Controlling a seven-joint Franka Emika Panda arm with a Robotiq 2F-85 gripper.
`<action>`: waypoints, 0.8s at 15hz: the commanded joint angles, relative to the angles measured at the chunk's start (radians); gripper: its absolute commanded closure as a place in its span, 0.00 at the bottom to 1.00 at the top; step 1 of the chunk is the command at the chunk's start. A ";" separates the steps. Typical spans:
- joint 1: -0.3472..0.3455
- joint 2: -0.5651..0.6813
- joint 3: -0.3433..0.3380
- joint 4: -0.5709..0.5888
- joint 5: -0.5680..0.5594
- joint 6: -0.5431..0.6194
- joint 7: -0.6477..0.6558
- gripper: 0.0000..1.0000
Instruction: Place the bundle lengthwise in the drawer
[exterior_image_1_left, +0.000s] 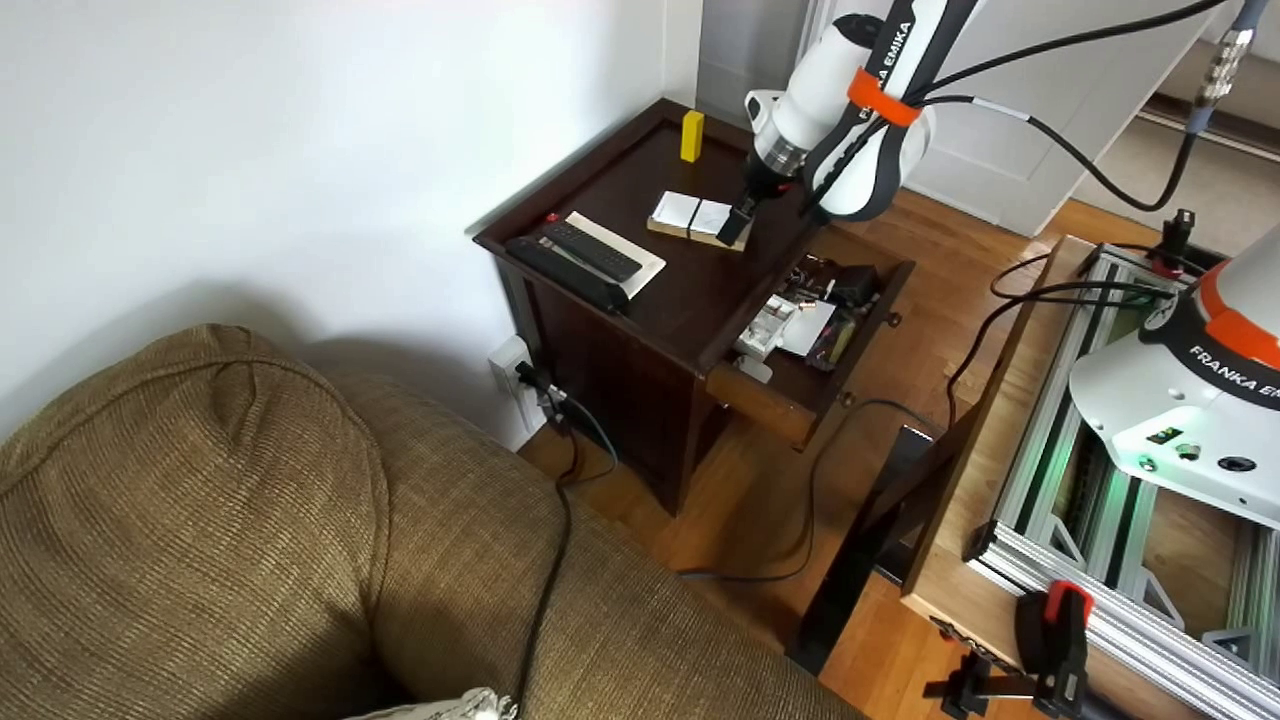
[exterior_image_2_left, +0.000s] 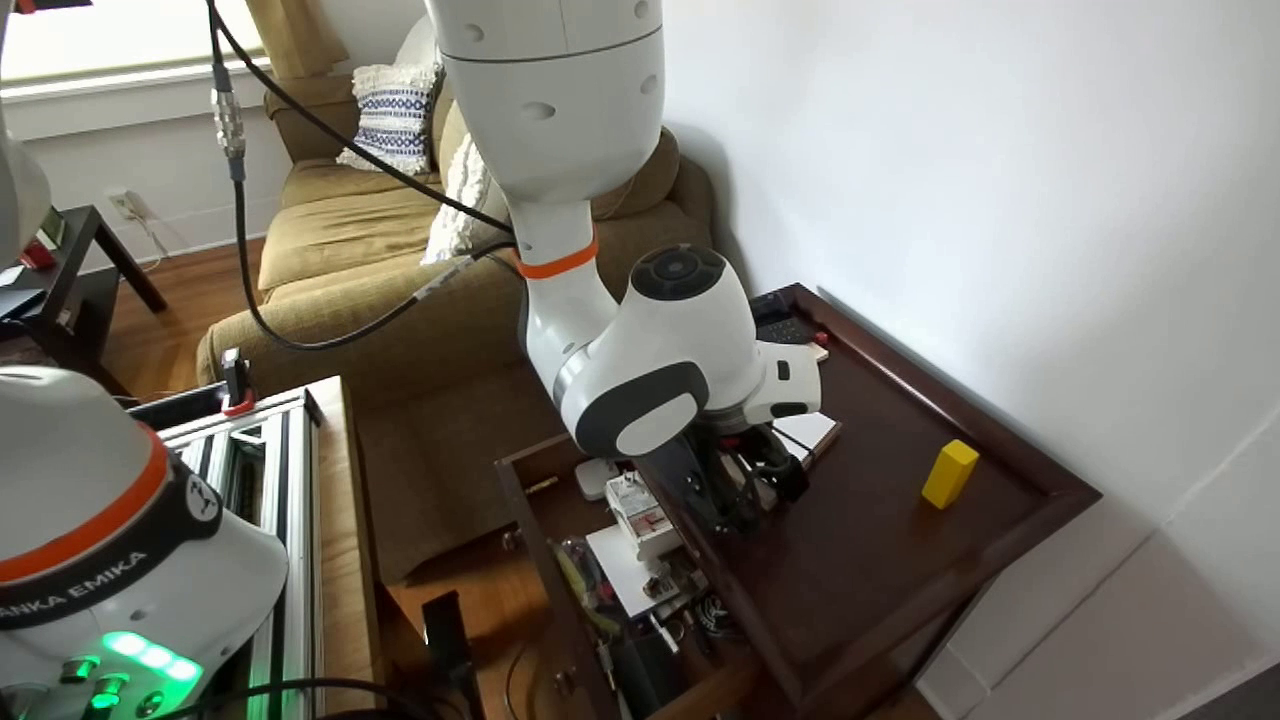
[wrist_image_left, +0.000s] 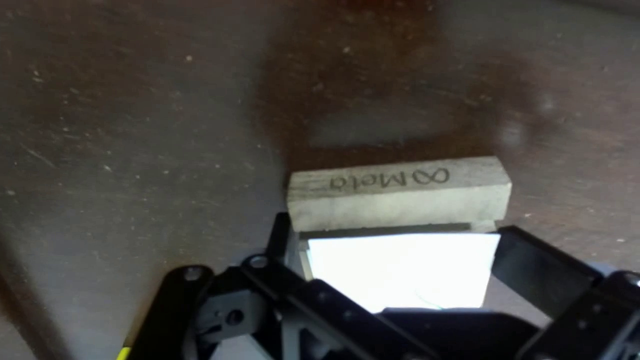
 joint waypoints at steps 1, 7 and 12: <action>-0.054 0.026 0.029 0.024 -0.047 0.012 -0.007 0.00; -0.099 -0.007 0.053 0.008 -0.083 -0.009 -0.012 0.00; -0.138 -0.022 0.082 0.006 -0.136 -0.009 -0.035 0.00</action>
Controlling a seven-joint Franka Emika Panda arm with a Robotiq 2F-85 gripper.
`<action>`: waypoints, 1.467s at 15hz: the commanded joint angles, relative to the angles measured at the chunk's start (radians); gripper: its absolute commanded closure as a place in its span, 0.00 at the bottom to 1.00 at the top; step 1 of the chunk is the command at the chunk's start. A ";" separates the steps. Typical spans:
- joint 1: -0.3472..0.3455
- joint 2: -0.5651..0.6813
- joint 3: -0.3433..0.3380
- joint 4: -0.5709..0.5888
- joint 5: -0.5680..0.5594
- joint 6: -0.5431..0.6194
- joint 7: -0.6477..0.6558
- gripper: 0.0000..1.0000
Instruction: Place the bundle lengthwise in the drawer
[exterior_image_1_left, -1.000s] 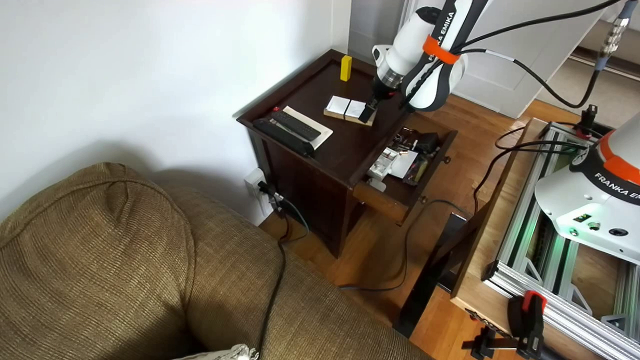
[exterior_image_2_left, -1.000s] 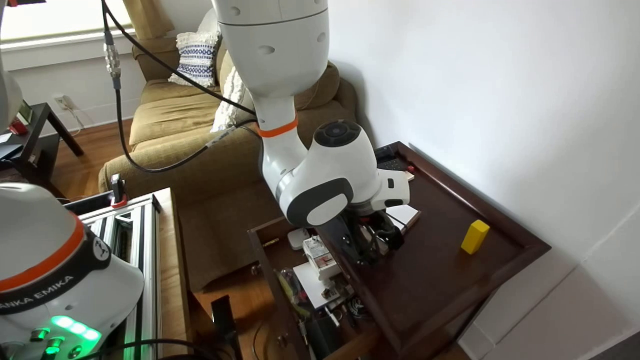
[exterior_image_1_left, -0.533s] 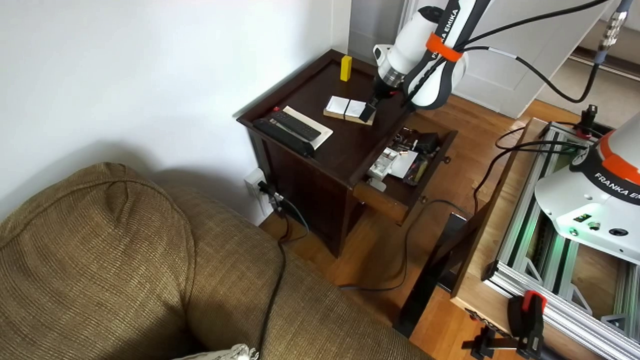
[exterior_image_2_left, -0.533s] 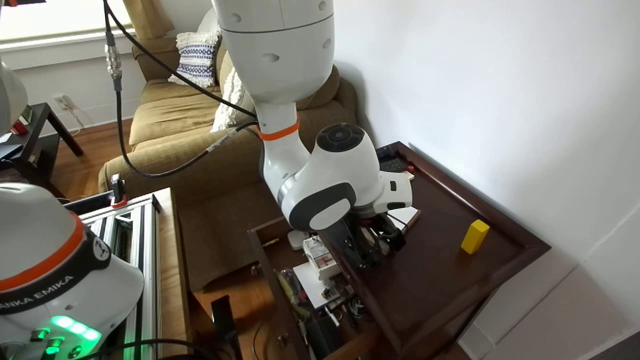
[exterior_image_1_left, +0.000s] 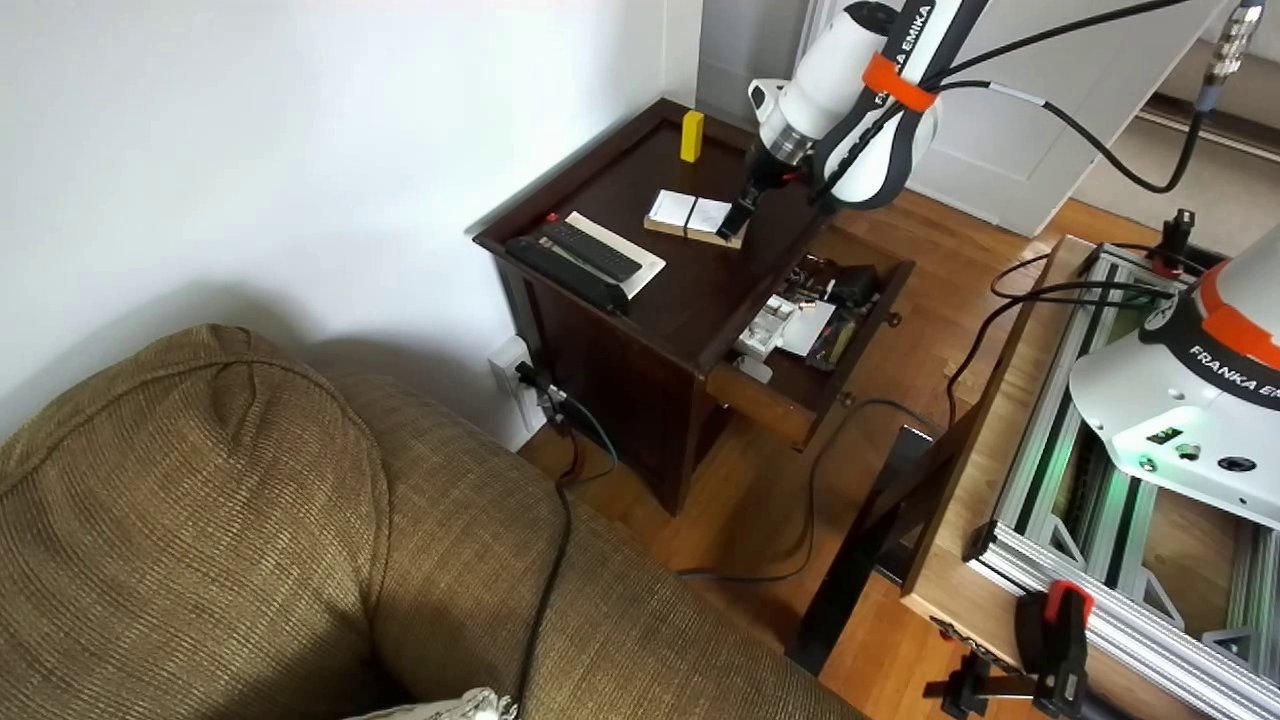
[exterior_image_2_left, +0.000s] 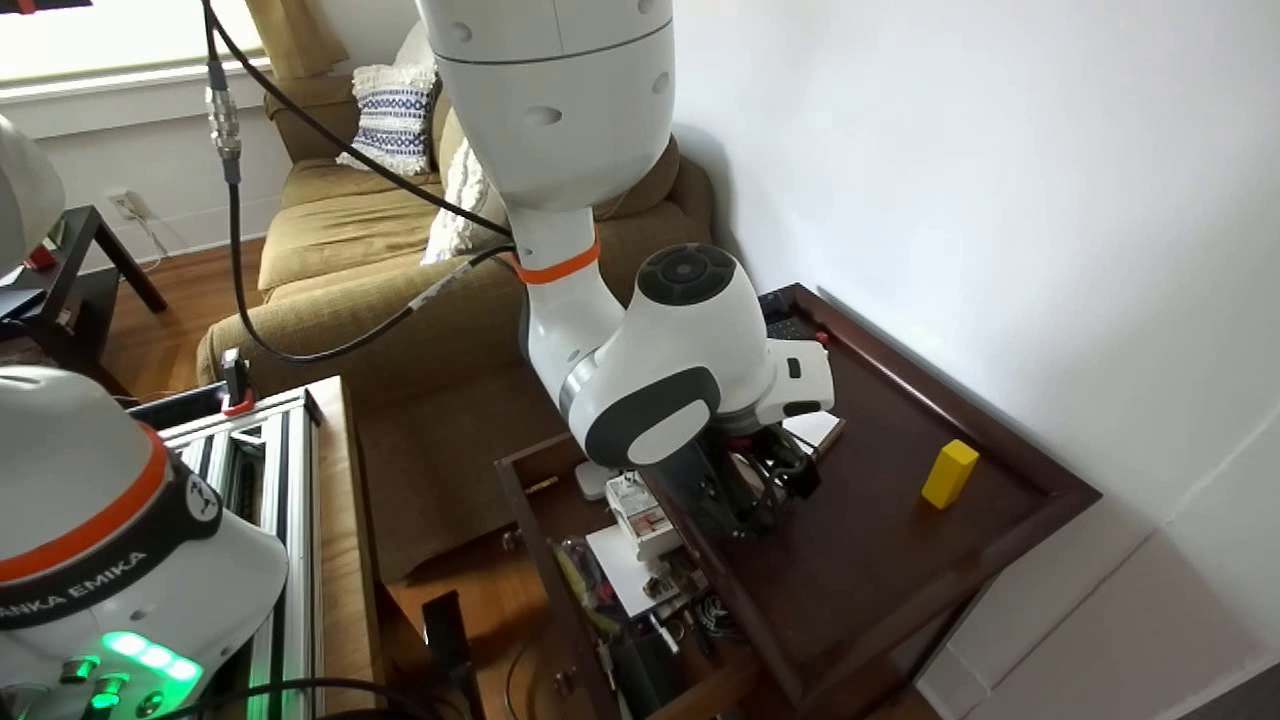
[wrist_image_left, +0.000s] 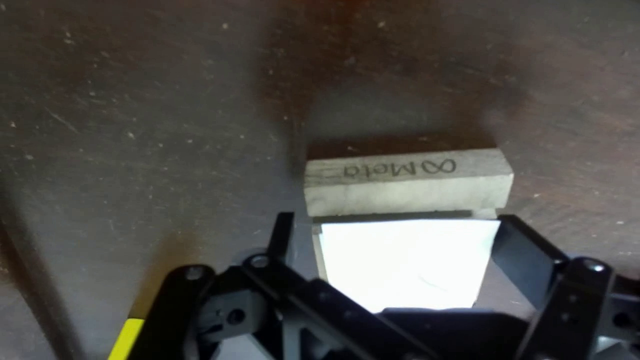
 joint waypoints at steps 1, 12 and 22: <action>-0.063 -0.010 0.049 0.004 -0.063 -0.009 -0.018 0.00; -0.118 -0.001 0.100 0.027 -0.095 -0.025 -0.010 0.00; -0.122 0.029 0.103 0.041 -0.090 -0.032 -0.011 0.00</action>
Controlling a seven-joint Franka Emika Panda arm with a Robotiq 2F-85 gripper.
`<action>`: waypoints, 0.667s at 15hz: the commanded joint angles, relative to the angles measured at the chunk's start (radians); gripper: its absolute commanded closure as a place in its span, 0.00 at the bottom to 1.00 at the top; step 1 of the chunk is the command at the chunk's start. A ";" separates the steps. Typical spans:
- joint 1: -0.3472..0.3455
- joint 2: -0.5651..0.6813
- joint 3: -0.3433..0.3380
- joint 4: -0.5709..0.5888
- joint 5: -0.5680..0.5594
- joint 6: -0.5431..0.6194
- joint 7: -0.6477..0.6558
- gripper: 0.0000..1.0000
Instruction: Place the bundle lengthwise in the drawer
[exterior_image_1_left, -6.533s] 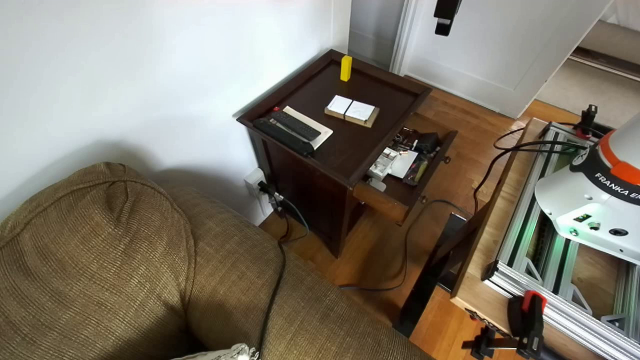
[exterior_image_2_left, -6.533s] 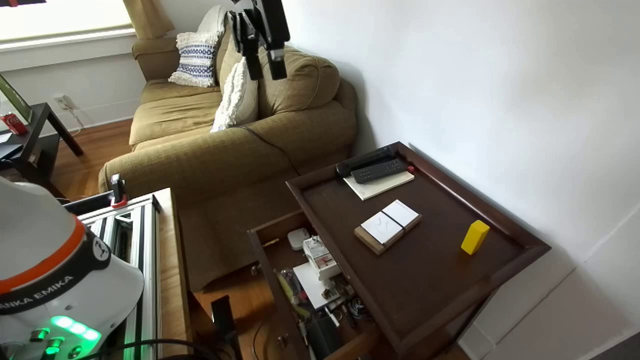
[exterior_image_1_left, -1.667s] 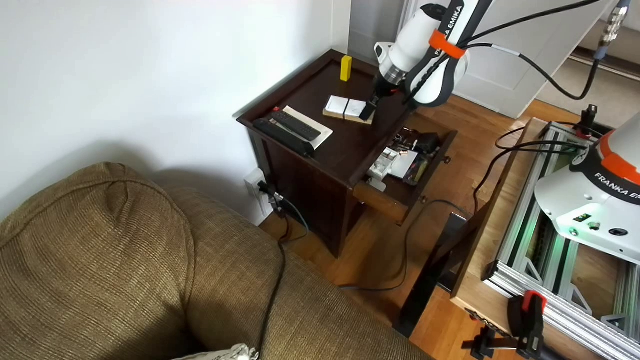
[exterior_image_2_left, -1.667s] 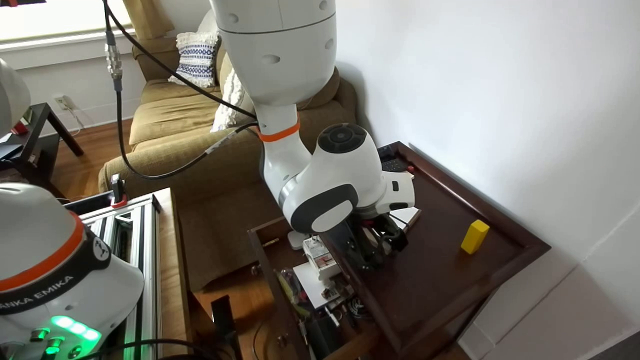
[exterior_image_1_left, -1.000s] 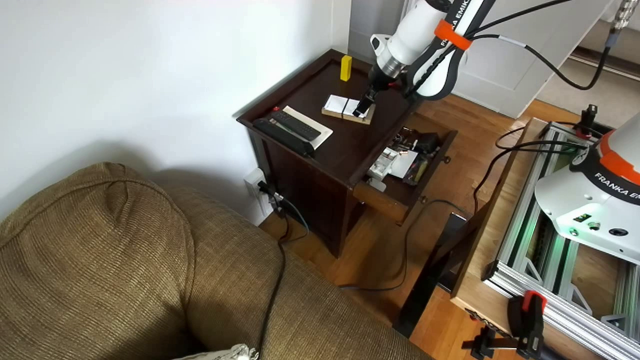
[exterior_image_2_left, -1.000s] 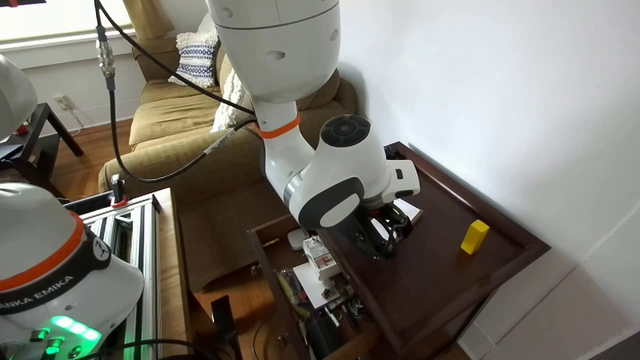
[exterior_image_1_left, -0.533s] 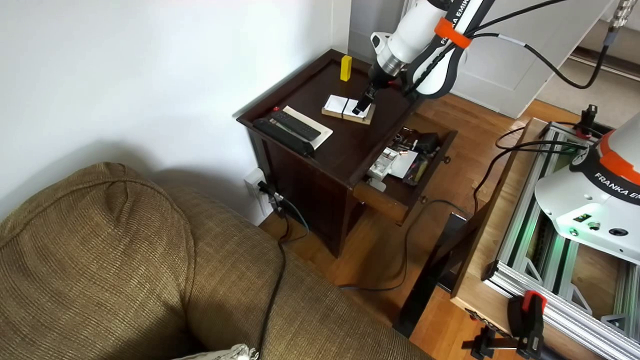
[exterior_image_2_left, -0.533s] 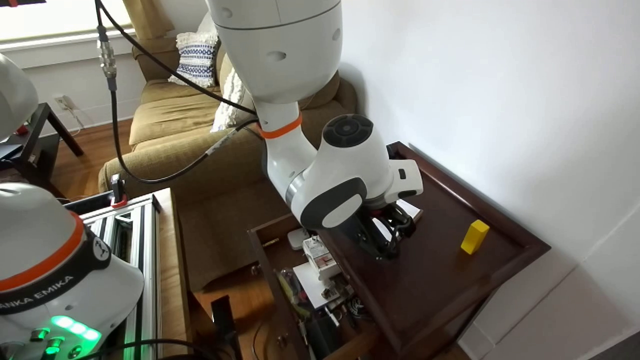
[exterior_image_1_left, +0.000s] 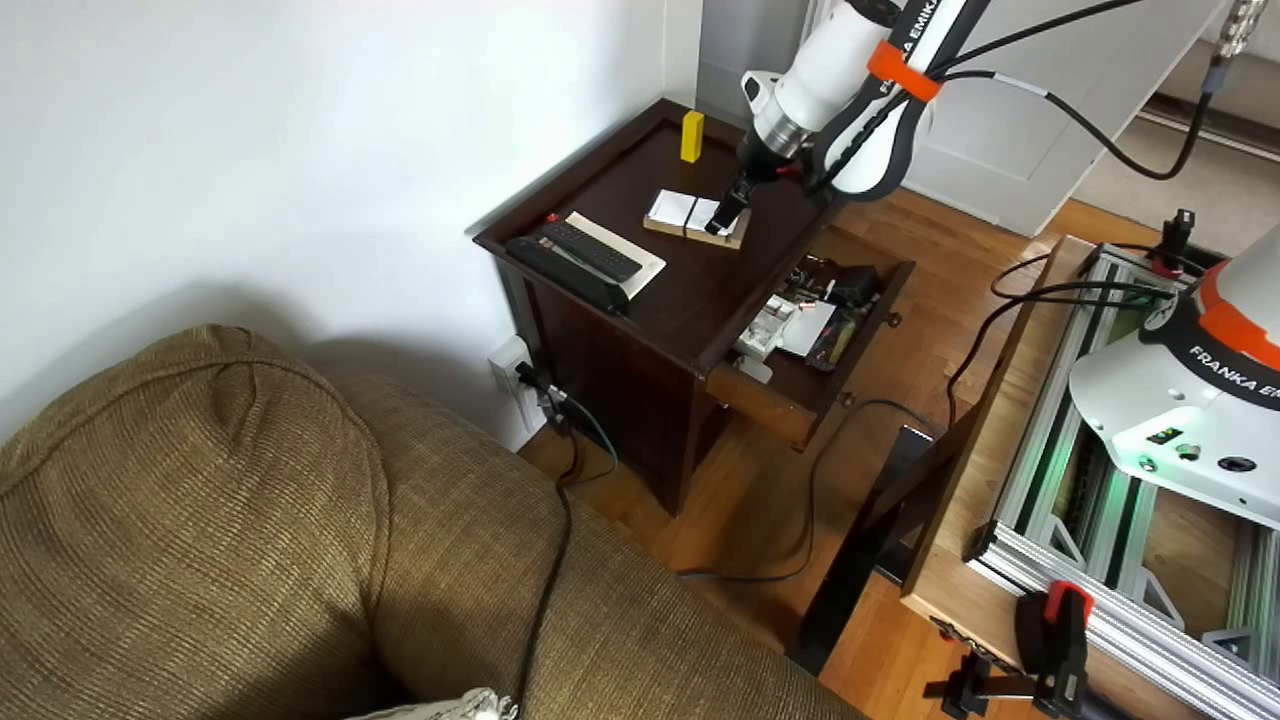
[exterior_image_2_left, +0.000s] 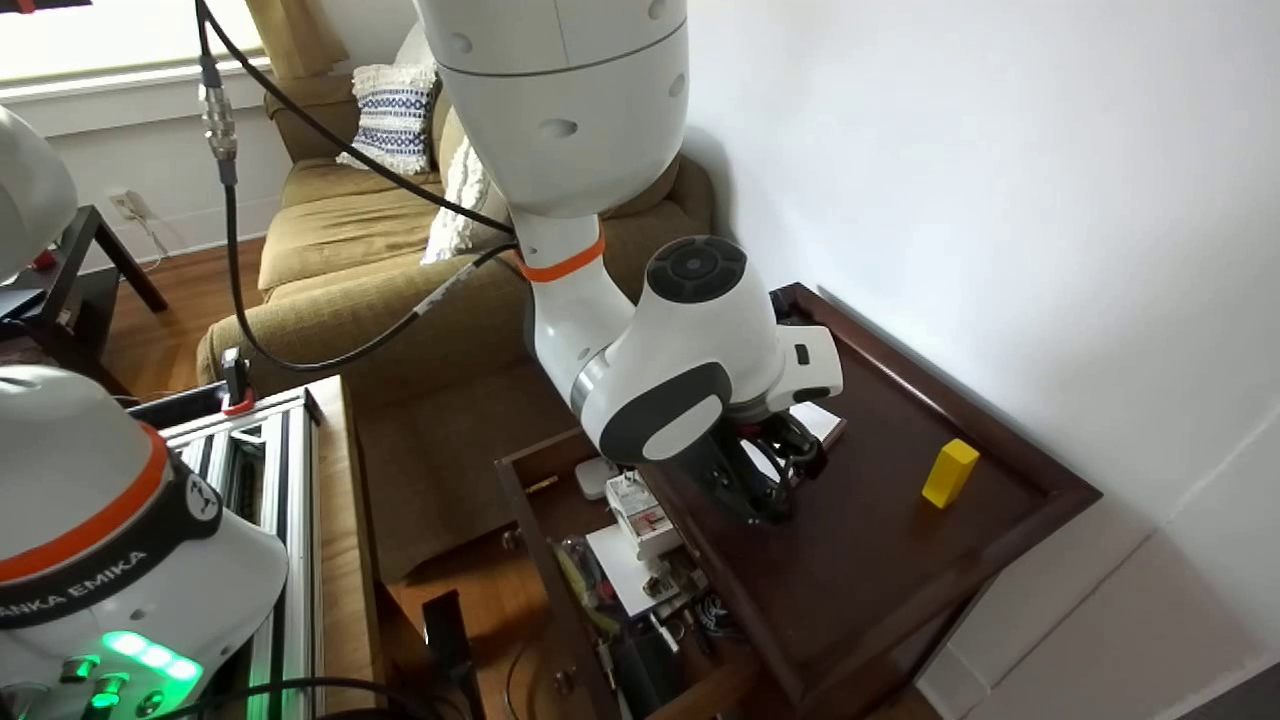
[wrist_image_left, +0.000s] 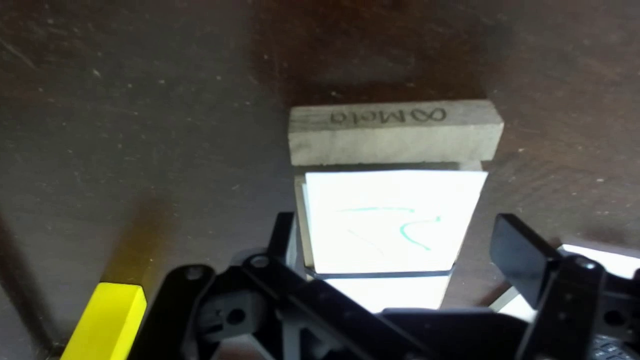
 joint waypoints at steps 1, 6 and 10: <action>-0.023 0.025 0.012 0.020 -0.022 -0.030 -0.001 0.00; -0.011 0.038 -0.002 0.022 -0.015 -0.031 -0.003 0.00; -0.012 0.037 -0.003 0.020 -0.015 -0.030 -0.005 0.00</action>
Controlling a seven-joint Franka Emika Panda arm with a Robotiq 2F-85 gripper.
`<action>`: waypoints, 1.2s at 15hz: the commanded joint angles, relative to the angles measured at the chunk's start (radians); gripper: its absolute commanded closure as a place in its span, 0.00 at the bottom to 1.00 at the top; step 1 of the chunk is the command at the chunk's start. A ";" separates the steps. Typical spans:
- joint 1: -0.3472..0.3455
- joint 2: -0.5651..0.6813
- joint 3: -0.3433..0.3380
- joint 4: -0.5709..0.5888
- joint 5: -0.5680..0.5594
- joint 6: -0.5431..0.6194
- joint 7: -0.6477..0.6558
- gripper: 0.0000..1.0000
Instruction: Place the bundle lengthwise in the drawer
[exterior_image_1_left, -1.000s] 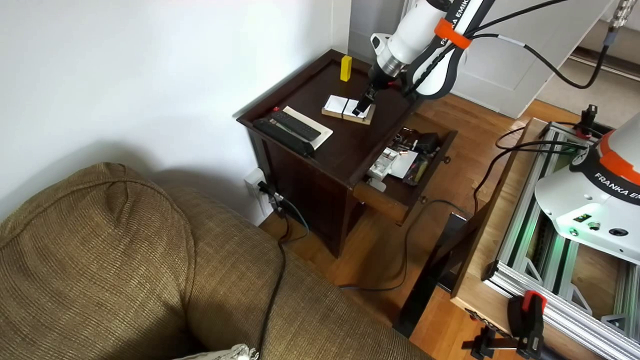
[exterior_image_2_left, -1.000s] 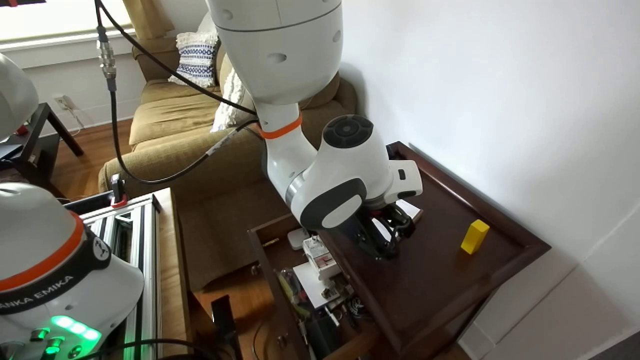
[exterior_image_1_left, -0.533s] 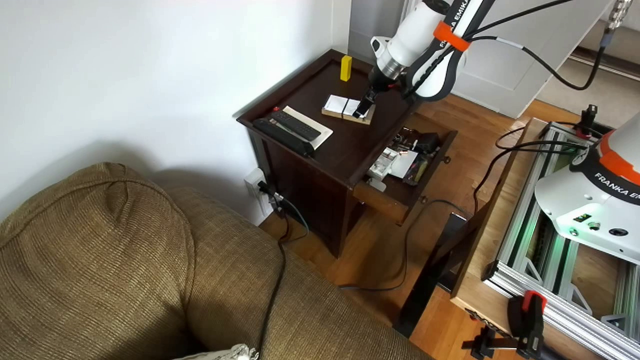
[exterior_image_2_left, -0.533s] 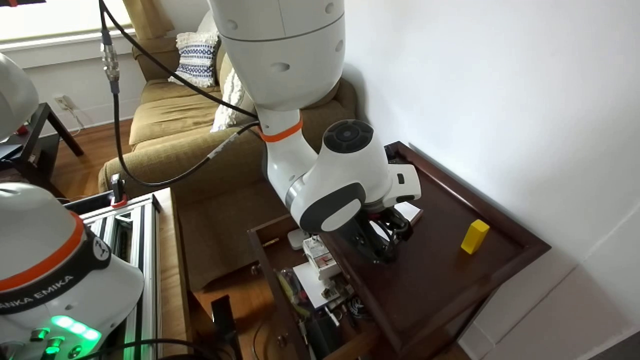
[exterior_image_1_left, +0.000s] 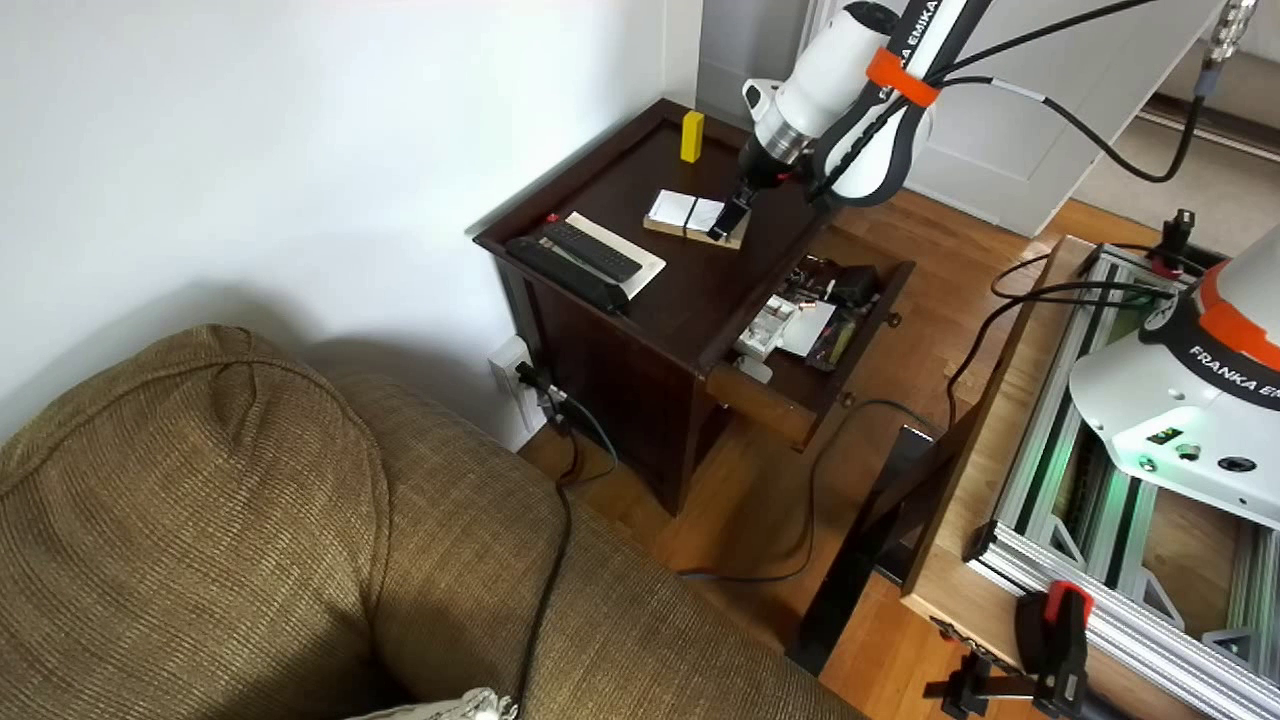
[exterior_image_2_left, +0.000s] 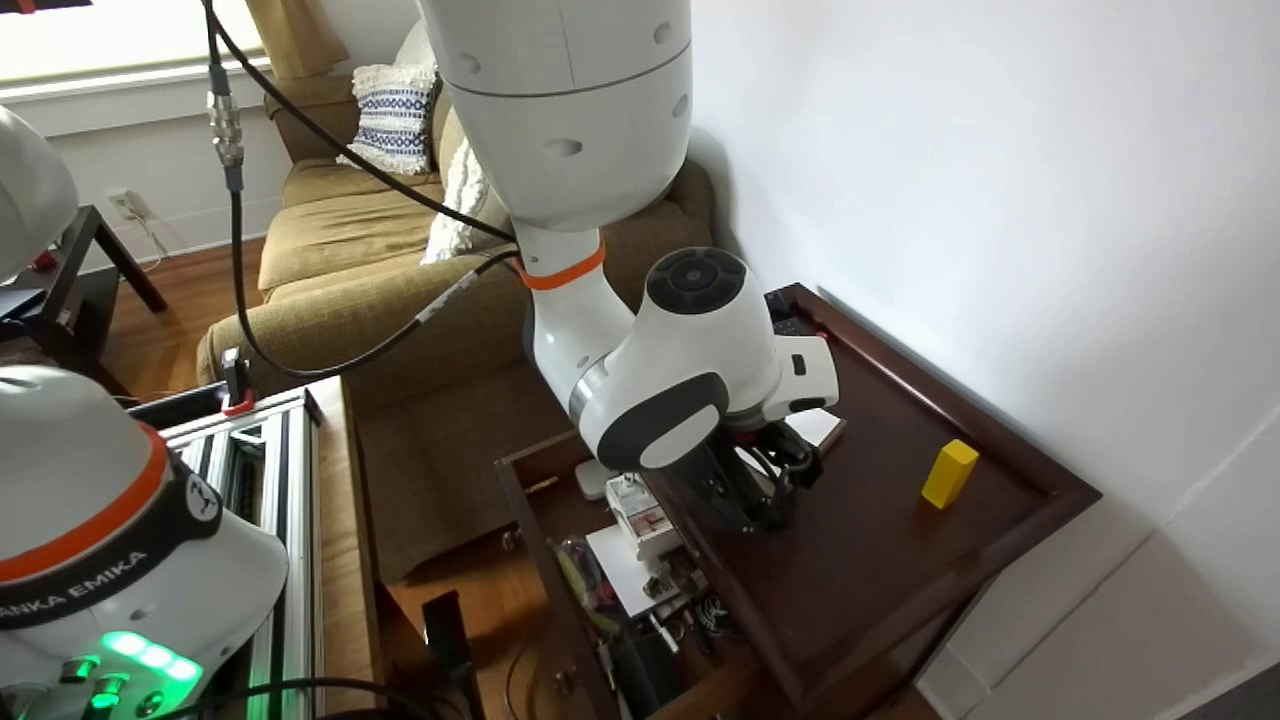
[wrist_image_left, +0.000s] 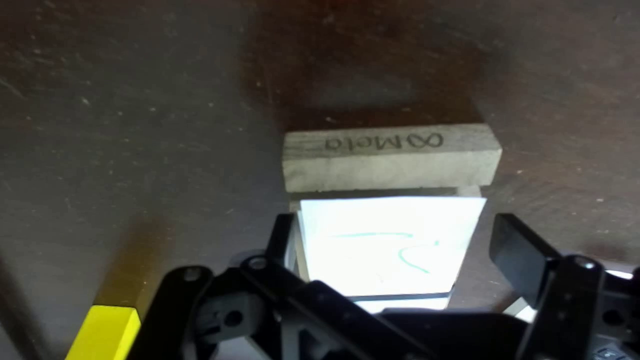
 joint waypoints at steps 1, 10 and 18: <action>-0.001 0.017 -0.012 0.017 -0.012 -0.025 -0.006 0.00; 0.013 0.012 -0.043 0.013 -0.009 -0.013 -0.012 0.00; -0.011 0.041 -0.027 0.017 -0.033 -0.006 -0.030 0.25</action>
